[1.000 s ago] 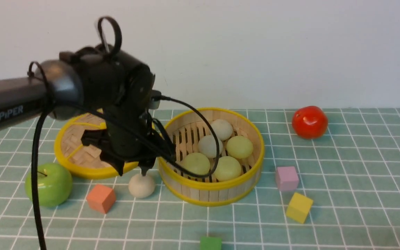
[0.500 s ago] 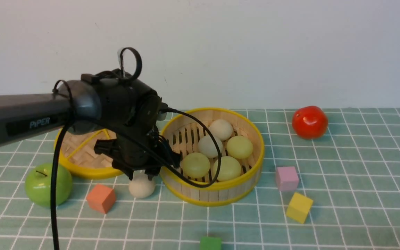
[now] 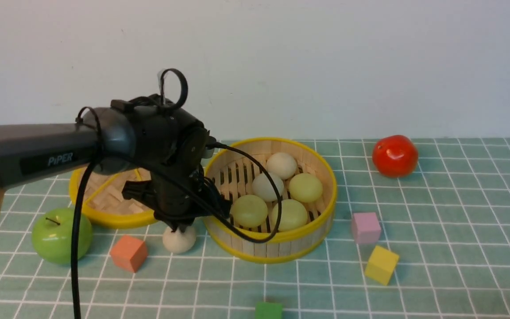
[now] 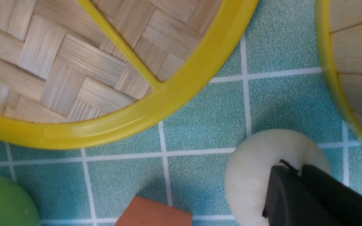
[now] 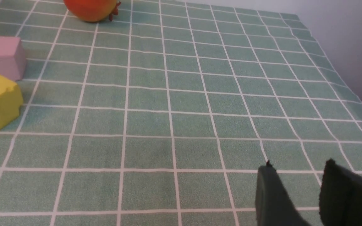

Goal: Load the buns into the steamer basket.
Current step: Use the left arm to grab a steamed stuffed bun, then use the left arm to put the steamed stuffed bun into the steamer

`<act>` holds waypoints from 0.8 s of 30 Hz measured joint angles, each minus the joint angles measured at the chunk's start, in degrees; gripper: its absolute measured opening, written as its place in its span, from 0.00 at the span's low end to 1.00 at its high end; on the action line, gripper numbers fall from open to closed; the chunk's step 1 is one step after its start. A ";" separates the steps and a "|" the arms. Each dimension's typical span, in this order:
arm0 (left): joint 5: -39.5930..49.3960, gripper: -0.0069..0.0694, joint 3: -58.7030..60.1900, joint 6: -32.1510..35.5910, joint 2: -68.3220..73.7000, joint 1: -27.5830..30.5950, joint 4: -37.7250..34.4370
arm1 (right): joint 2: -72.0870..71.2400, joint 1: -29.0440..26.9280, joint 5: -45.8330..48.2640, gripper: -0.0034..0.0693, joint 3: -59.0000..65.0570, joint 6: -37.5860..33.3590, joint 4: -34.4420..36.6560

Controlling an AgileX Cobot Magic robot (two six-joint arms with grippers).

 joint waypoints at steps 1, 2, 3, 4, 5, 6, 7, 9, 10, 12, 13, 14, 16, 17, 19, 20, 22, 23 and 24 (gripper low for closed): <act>0.36 0.08 -0.20 0.00 -0.11 0.00 0.00 | 0.00 0.00 0.00 0.37 0.00 0.00 0.00; 1.01 0.07 -0.49 0.07 -0.41 0.00 0.00 | 0.00 0.00 0.00 0.37 0.00 0.00 0.00; 1.81 0.07 -1.50 0.40 -1.20 0.00 0.00 | 0.00 0.00 0.00 0.37 0.00 0.00 0.00; 2.12 0.07 -2.20 0.58 -1.76 0.00 0.00 | 0.00 0.00 0.00 0.37 0.00 0.00 0.00; 2.39 0.07 -3.28 0.76 -2.49 0.00 0.00 | 0.00 0.00 0.00 0.37 0.00 0.00 0.00; 2.53 0.07 -4.87 0.90 -3.30 0.00 0.00 | 0.00 0.00 0.00 0.37 0.00 0.00 0.00; 2.53 0.07 -5.77 0.96 -3.65 0.00 -0.06 | 0.00 0.00 0.00 0.37 0.00 0.00 0.00; 1.70 0.07 -9.35 1.01 -4.47 0.00 -0.23 | 0.00 0.00 0.00 0.37 0.00 0.00 -0.06; 1.53 0.07 -9.35 1.01 -4.50 0.00 -0.23 | 0.00 0.00 0.00 0.37 0.00 0.00 -0.06; -1.93 0.07 -11.66 1.01 -4.48 0.00 -0.64 | 0.00 0.00 0.00 0.37 0.00 0.00 -0.06; -3.43 0.07 -11.86 1.01 -4.28 0.00 -0.78 | 0.00 0.00 0.00 0.37 0.00 0.00 -0.06; -5.56 0.07 -12.00 1.01 -3.86 0.00 -1.16 | 0.00 0.00 0.00 0.37 0.00 0.00 -0.06; -8.22 0.07 -12.16 1.01 -2.68 0.00 -1.81 | 0.00 0.00 0.00 0.37 0.00 0.00 -0.06; -9.49 0.07 -12.16 1.01 -2.04 0.00 -2.37 | 0.00 0.00 0.00 0.37 0.00 0.00 -0.06; -10.93 0.08 -12.16 1.01 -0.14 0.00 -4.17 | 0.00 0.00 0.00 0.37 0.00 0.00 -0.06; -11.08 0.08 -12.16 1.01 0.02 0.00 -4.45 | 0.00 0.00 0.00 0.37 0.00 0.00 -0.06; -11.53 0.08 -12.16 1.01 1.49 0.00 -5.61 | 0.00 0.00 0.00 0.37 0.00 0.00 -0.06; -11.92 0.08 -12.16 1.01 2.36 0.00 -6.20 | 0.00 0.00 0.00 0.37 0.00 0.00 -0.06; -11.99 0.08 -12.16 1.01 2.78 0.00 -6.34 | 0.00 0.00 0.00 0.37 0.00 0.00 -0.06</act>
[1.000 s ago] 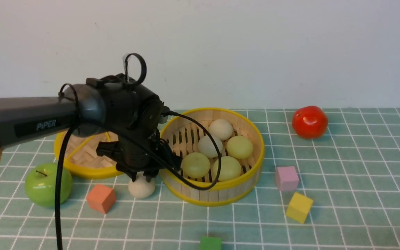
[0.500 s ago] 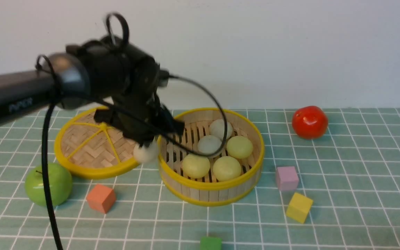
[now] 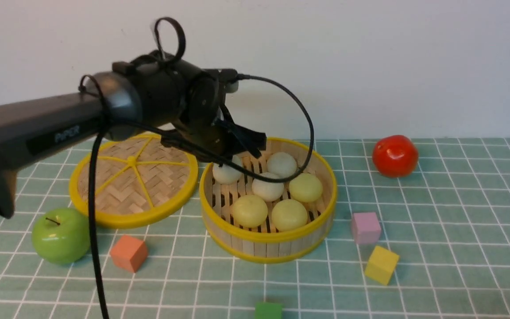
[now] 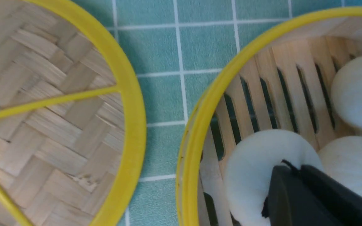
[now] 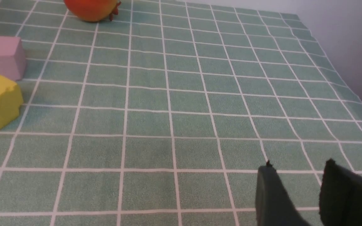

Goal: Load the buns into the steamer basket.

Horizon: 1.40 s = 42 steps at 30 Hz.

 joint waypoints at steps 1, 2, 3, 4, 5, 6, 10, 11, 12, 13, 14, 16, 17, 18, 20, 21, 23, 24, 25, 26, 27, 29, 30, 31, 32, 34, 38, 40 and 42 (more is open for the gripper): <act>-0.14 0.09 0.00 0.00 0.51 0.00 -0.16 | 0.00 0.00 0.00 0.37 0.00 0.00 0.00; -0.19 0.09 0.00 0.00 0.83 0.00 -0.22 | 0.00 0.00 0.00 0.37 0.00 0.00 0.00; -0.24 0.09 0.00 0.00 1.06 0.00 -0.22 | 0.00 0.00 0.00 0.37 0.00 0.00 0.00; -0.24 0.10 0.00 0.00 1.03 0.00 -0.28 | 0.00 0.00 0.00 0.37 0.00 0.00 0.00; -0.12 0.11 0.00 0.00 1.16 0.00 -0.33 | 0.00 0.00 0.00 0.37 0.00 0.00 0.00; -0.12 0.12 0.00 0.00 1.16 0.00 -0.38 | 0.00 0.00 0.00 0.37 0.00 0.00 0.00; 0.13 0.18 0.00 0.00 1.16 0.00 -0.38 | 0.00 0.00 0.00 0.37 0.00 0.00 0.00; 0.41 0.22 0.00 0.00 1.16 0.00 -0.38 | 0.00 0.00 0.00 0.37 0.00 0.00 0.00; 0.81 0.26 0.00 0.00 1.16 0.00 -0.47 | 0.00 0.00 0.00 0.37 0.00 0.00 0.00; 1.08 0.29 0.00 0.00 1.16 0.00 -0.53 | 0.00 0.00 0.00 0.37 0.00 0.00 0.00; 1.37 0.32 0.00 0.00 1.16 0.00 -0.73 | 0.00 0.00 0.00 0.37 0.00 0.00 0.00; 1.85 0.40 0.00 0.00 1.10 0.00 -1.17 | 0.00 0.00 0.00 0.38 0.00 0.00 0.00; 1.93 0.44 0.00 0.00 0.91 0.00 -1.60 | 0.00 0.00 0.00 0.38 0.00 0.00 0.00; 1.93 0.47 0.00 0.00 0.69 0.00 -1.94 | 0.00 0.00 0.00 0.38 0.00 0.00 0.00; 2.04 0.52 0.00 0.00 -0.04 0.00 -2.71 | 0.00 0.00 0.00 0.38 0.00 0.00 0.00; 2.22 0.53 0.00 0.00 -0.55 0.00 -2.92 | 0.00 0.00 0.00 0.38 0.00 0.00 0.00; 2.91 0.55 0.00 0.00 -1.66 0.00 -3.05 | 0.00 0.00 0.00 0.38 0.00 0.00 0.00; 3.60 0.55 0.00 0.00 -2.59 0.00 -3.05 | 0.00 0.00 0.00 0.38 0.00 0.00 0.00; 4.40 0.55 0.00 0.00 -3.68 0.00 -3.05 | 0.00 0.00 0.00 0.38 0.00 0.00 0.00; 5.09 0.55 0.00 0.00 -4.16 0.00 -3.05 | 0.00 0.00 0.00 0.38 0.00 0.00 0.00; 6.94 0.55 0.00 0.00 -6.37 0.00 -3.00 | 0.00 0.00 0.00 0.38 0.00 0.00 0.00; 9.57 0.55 0.00 0.00 -9.34 0.00 -2.85 | 0.00 0.00 0.00 0.38 0.00 0.00 0.00; 11.86 0.55 0.00 0.00 -11.53 0.00 -2.57 | 0.00 0.00 0.00 0.38 0.00 0.00 0.00; 13.20 0.54 0.00 0.00 -13.48 0.00 -2.25 | 0.00 0.00 0.00 0.38 0.00 0.00 0.00; 14.89 0.53 0.00 0.00 -15.52 0.00 -1.97 | 0.00 0.00 0.00 0.38 0.00 0.00 0.00; 17.90 0.50 0.00 0.00 -19.26 0.00 -1.69 | 0.00 0.00 0.00 0.38 0.00 0.00 0.00; 22.35 0.38 1.09 0.00 -27.49 0.00 -1.44 | 0.00 0.00 0.00 0.38 0.00 0.00 0.00; 22.87 0.34 2.40 0.00 -30.40 0.00 -1.39 | 0.00 0.00 0.00 0.38 0.00 0.00 0.00; 23.43 0.24 6.74 0.00 -37.03 0.00 -1.39 | 0.00 0.00 0.00 0.38 0.00 0.00 0.00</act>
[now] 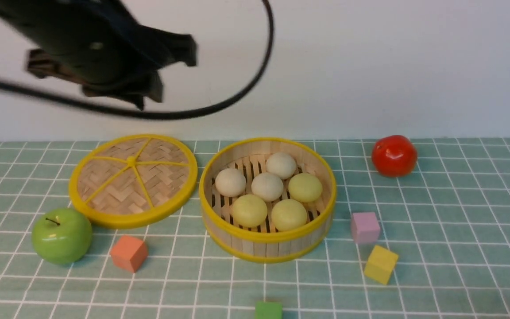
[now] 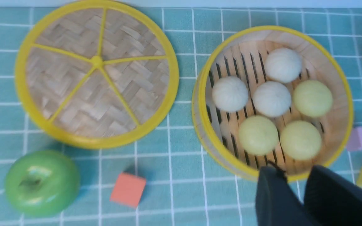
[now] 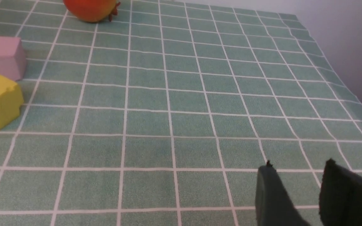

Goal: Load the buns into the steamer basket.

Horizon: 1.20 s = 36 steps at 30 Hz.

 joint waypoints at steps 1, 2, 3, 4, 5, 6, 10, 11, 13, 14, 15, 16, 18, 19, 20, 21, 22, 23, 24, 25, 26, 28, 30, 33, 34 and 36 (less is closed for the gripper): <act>0.18 0.20 2.13 -0.06 -3.30 0.00 0.00 | 0.00 0.00 0.00 0.38 0.00 0.00 0.00; 0.20 0.20 2.60 -0.06 -3.30 0.00 0.00 | 0.00 0.00 0.00 0.38 0.00 0.00 0.00; 0.27 0.15 7.11 -0.52 -8.41 0.00 0.04 | 0.00 0.00 0.00 0.38 0.00 0.00 0.00; 0.27 0.12 9.92 -0.91 -11.28 0.00 0.04 | 0.00 0.00 0.00 0.38 0.00 0.00 0.00; 0.27 0.10 12.28 -1.20 -13.64 0.00 0.04 | 0.00 0.00 0.00 0.38 0.00 0.00 0.00; 0.34 0.08 15.31 -1.59 -16.51 0.00 0.04 | 0.00 0.00 0.00 0.38 0.00 0.00 0.00; 0.76 0.07 25.18 -2.59 -25.68 0.00 0.04 | 0.00 0.00 0.00 0.38 0.00 0.00 0.00; 0.96 0.07 28.55 -2.58 -29.02 0.00 0.04 | 0.00 0.00 0.00 0.38 0.00 0.00 0.00; 1.03 0.07 32.48 -2.72 -33.79 0.00 -0.02 | 0.00 0.00 0.00 0.38 0.00 0.00 0.00; 0.96 0.07 33.77 -2.96 -35.01 0.00 -0.07 | 0.00 0.00 0.00 0.38 0.00 0.00 0.00; 0.63 0.07 34.90 -3.45 -36.56 0.00 -0.07 | 0.00 0.00 0.00 0.38 0.00 0.00 0.00; 0.20 0.07 35.86 -4.20 -38.40 0.00 -0.08 | 0.00 0.00 0.00 0.38 0.00 0.00 0.00; -0.91 0.07 37.37 -6.57 -41.54 0.00 -0.08 | 0.00 0.00 0.00 0.38 0.00 0.00 0.00; -1.10 0.07 37.51 -7.24 -42.52 0.00 -0.08 | 0.00 0.00 0.00 0.38 0.00 0.00 0.00; -1.51 0.07 37.65 -7.94 -43.76 0.00 -0.08 | 0.00 0.00 0.00 0.38 0.00 0.00 0.00; -1.52 0.07 37.65 -8.20 -44.60 0.00 -0.08 | 0.00 0.00 0.00 0.38 0.00 0.00 0.00; -1.52 0.07 37.73 -8.29 -44.76 0.00 -0.08 | 0.00 0.00 0.00 0.38 0.00 0.00 0.00; -1.52 0.07 37.72 -8.50 -45.55 0.00 -0.08 | 0.00 0.00 0.00 0.38 0.00 0.00 0.00; -1.52 0.07 37.72 -8.61 -45.89 0.00 -0.08 | 0.00 0.00 0.00 0.38 0.00 0.00 0.00; -1.52 0.07 37.72 -8.61 -46.02 0.00 -0.08 | 0.00 0.00 0.00 0.38 0.00 0.00 0.00; -1.52 0.07 37.72 -8.61 -46.03 0.00 -0.08 | 0.00 0.00 0.00 0.38 0.00 0.00 0.00; -1.52 0.07 37.72 -8.61 -46.03 0.00 -0.08 | 0.00 0.00 0.00 0.38 0.00 0.00 0.00; -1.52 0.07 37.72 -8.61 -46.03 0.00 0.15 | 0.00 0.00 0.00 0.38 0.00 0.00 0.00; -1.52 0.07 37.72 -8.66 -46.03 0.00 0.87 | 0.00 0.00 0.00 0.38 0.00 0.00 0.00; -1.66 0.07 37.72 -8.74 -46.03 0.00 1.90 | 0.00 0.00 0.00 0.38 0.00 0.00 0.00; -2.92 0.07 37.94 -8.74 -45.96 0.00 2.95 | 0.00 0.00 0.00 0.38 0.00 0.00 0.00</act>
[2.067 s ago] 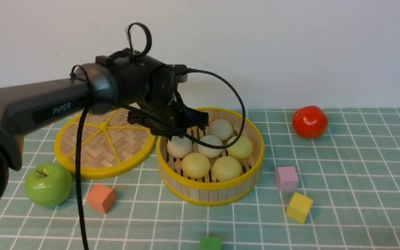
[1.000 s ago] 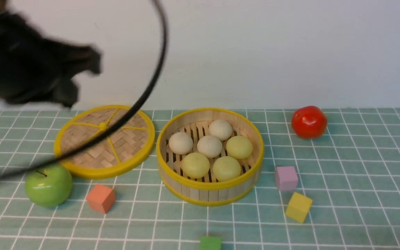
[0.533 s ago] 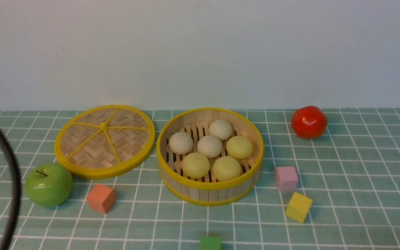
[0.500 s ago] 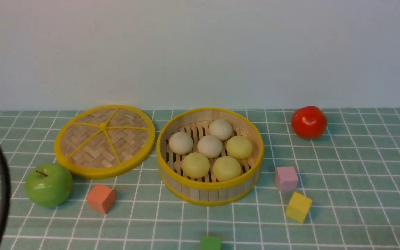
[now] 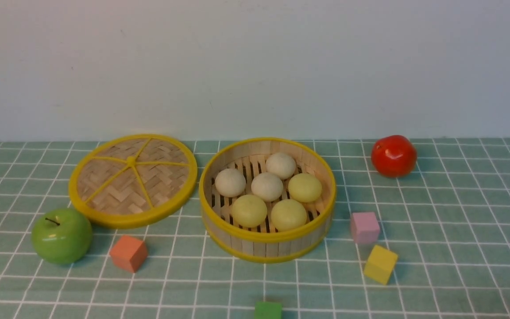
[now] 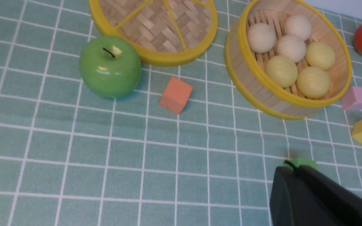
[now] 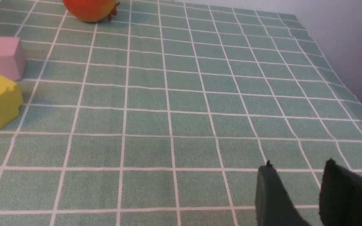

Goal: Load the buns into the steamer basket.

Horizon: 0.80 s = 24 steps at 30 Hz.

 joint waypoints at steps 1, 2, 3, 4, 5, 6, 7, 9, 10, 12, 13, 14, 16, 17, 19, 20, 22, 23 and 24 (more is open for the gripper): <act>-1.27 0.07 0.43 0.00 0.08 0.00 0.83 | 0.00 0.00 0.00 0.38 0.00 0.00 0.00; -2.49 0.07 0.92 0.00 0.20 0.00 1.76 | 0.00 0.00 0.00 0.38 0.00 0.00 0.00; -4.38 0.07 1.75 -0.06 0.27 0.00 2.69 | 0.00 0.00 0.00 0.38 0.00 0.00 0.00; -6.59 0.07 2.78 -0.47 0.27 0.00 3.60 | 0.00 0.00 0.00 0.38 0.00 0.00 0.00; -8.35 0.07 3.91 -1.30 0.27 0.00 4.45 | 0.00 0.00 0.00 0.38 0.00 0.00 0.00; -10.01 0.07 4.76 -2.33 0.27 0.00 5.33 | 0.00 0.00 0.00 0.38 0.00 0.00 0.00; -12.07 0.07 5.61 -3.49 0.19 0.00 6.21 | 0.00 0.00 0.00 0.38 0.00 0.00 0.00; -15.06 0.07 7.25 -5.31 -0.23 0.00 7.90 | 0.00 0.00 0.00 0.38 0.00 0.00 0.00; -17.88 0.07 9.16 -6.15 -1.03 0.00 9.35 | 0.00 0.00 0.00 0.38 0.00 0.00 0.00; -21.62 0.08 12.37 -5.59 -2.70 0.70 9.95 | 0.00 0.00 0.05 0.38 0.00 0.00 0.00; -24.52 0.08 14.58 -4.21 -4.24 1.82 9.23 | 0.00 0.00 0.05 0.38 0.00 0.00 0.00; -26.16 0.08 16.15 -2.73 -5.69 2.89 8.25 | 0.00 0.00 0.05 0.38 0.00 0.00 0.00; -29.81 0.08 20.39 2.77 -8.70 6.28 4.82 | 0.00 0.00 0.05 0.38 0.00 0.00 0.00; -32.20 0.08 22.69 6.19 -10.91 8.00 1.95 | 0.00 0.00 0.05 0.38 0.00 0.00 0.00; -35.14 0.08 26.47 11.72 -14.08 10.48 -1.54 | 0.00 0.00 0.05 0.38 0.00 0.00 0.00; -37.07 0.08 29.28 15.15 -16.23 12.12 -3.36 | 0.00 0.00 0.05 0.38 0.00 0.00 0.00; -39.17 0.08 33.19 18.36 -20.66 14.61 -5.68 | 0.00 0.00 0.05 0.38 0.00 0.00 0.00; -39.65 0.08 35.23 19.21 -22.42 16.09 -6.15 | 0.00 0.00 0.05 0.38 0.00 0.00 0.00; -39.95 0.09 37.19 19.71 -24.59 17.63 -6.52 | 0.00 0.00 0.05 0.38 0.00 0.00 0.00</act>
